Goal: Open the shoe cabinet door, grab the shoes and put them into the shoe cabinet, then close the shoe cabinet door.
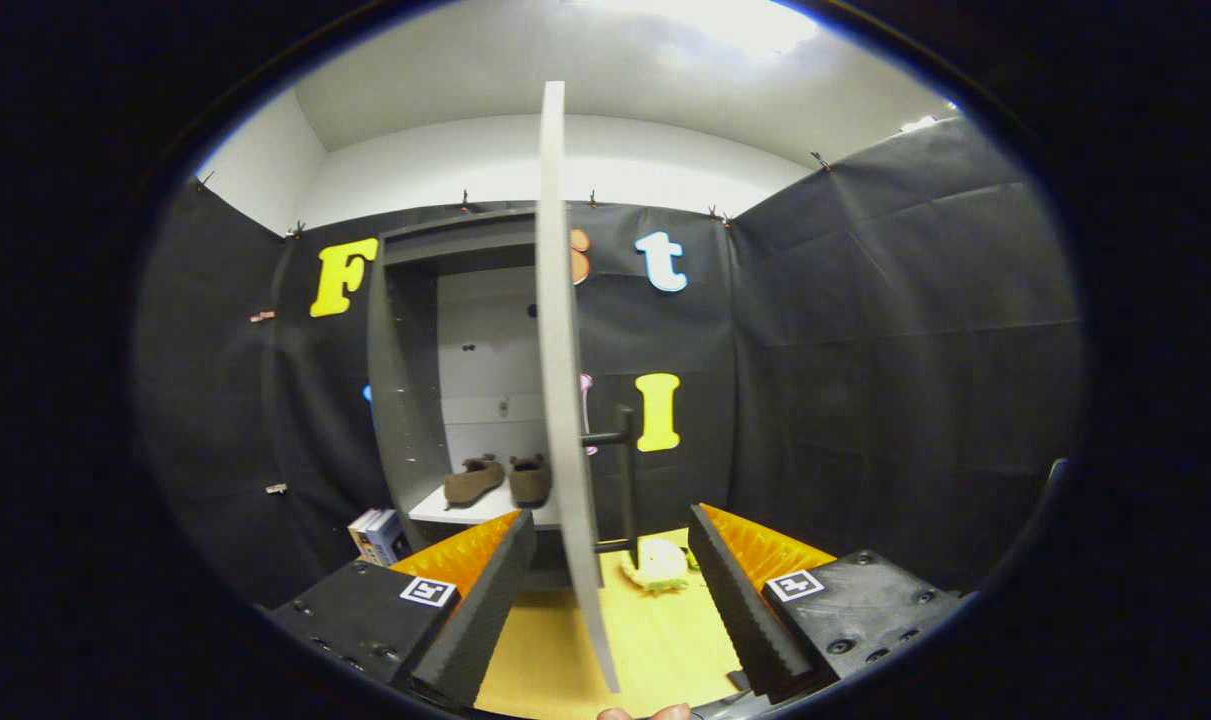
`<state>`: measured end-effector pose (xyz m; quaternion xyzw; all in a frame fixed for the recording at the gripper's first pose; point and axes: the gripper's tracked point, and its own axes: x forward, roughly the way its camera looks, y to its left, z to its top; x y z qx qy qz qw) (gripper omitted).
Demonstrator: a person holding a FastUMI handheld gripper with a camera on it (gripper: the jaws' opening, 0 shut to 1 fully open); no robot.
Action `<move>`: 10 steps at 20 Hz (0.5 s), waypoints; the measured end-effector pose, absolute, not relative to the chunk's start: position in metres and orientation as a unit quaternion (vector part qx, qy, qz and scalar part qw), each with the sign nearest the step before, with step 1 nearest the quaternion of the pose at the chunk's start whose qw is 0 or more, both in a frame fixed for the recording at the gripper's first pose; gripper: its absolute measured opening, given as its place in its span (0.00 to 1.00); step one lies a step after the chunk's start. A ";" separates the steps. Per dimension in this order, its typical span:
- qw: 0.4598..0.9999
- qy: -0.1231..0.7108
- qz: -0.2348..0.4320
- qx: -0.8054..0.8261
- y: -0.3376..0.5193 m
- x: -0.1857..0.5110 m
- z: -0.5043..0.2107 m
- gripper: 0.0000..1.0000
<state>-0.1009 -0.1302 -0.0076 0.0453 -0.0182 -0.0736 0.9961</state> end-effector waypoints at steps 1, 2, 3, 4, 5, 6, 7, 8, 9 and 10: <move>0.995 -0.015 -0.083 0.047 -0.142 -0.100 -0.009 0.96; 0.994 -0.013 -0.092 0.051 -0.153 -0.097 -0.010 0.97; 0.994 -0.011 -0.100 0.049 -0.163 -0.092 -0.011 0.97; 0.993 -0.007 -0.108 0.047 -0.175 -0.087 -0.016 0.97; 0.993 -0.002 -0.113 0.044 -0.184 -0.079 -0.018 0.97; 0.992 0.000 -0.117 0.045 -0.193 -0.071 -0.016 0.96; 0.992 0.004 -0.118 0.048 -0.201 -0.063 -0.015 0.97; 0.992 0.006 -0.118 0.050 -0.204 -0.055 -0.014 0.97; 0.992 0.011 -0.118 0.052 -0.207 -0.048 -0.014 0.97; 0.992 0.012 -0.115 0.053 -0.205 -0.039 -0.014 0.97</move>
